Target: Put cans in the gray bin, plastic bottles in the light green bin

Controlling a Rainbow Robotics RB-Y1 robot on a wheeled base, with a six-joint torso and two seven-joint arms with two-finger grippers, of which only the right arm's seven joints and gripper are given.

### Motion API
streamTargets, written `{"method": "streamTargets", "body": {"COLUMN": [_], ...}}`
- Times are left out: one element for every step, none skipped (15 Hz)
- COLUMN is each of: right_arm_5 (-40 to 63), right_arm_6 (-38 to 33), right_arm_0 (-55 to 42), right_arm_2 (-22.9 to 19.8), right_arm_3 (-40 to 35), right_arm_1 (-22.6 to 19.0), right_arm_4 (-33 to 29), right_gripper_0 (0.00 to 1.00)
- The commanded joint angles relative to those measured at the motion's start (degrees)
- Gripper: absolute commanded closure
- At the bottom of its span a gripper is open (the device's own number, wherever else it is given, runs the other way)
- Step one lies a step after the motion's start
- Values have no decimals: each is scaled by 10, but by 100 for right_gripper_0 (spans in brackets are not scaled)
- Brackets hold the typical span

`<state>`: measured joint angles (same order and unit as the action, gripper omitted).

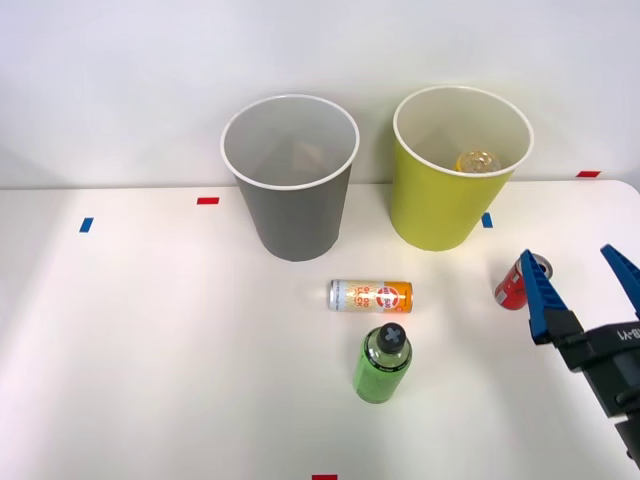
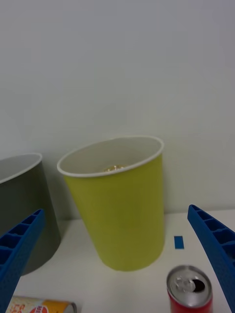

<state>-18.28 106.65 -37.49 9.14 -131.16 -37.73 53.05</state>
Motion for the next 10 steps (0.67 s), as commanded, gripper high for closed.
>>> {"method": "streamTargets", "body": {"right_arm_5": [4,4,3,3,3,3,4,4,3,4], "right_arm_6": [2,1,-2,-4,-4,-4,-5,-6,-6,-3], "right_arm_0": [-64,-70,-72,-74,-79,-80,-77,-76,-80,-85], "right_arm_2": [0,0,0,0,0,-1,0,0,-1,-2], "right_arm_3": [2,12,26,37,42,48,54,60,64,70], "right_arm_1": [48,56,71,92,115,136,149,157,160,163], "right_arm_4": [-28,-44,-66,-82,-100,-124,-142,-153,-166,-174], "right_gripper_0": [0,0,0,0,0,0,0,0,0,0]}}
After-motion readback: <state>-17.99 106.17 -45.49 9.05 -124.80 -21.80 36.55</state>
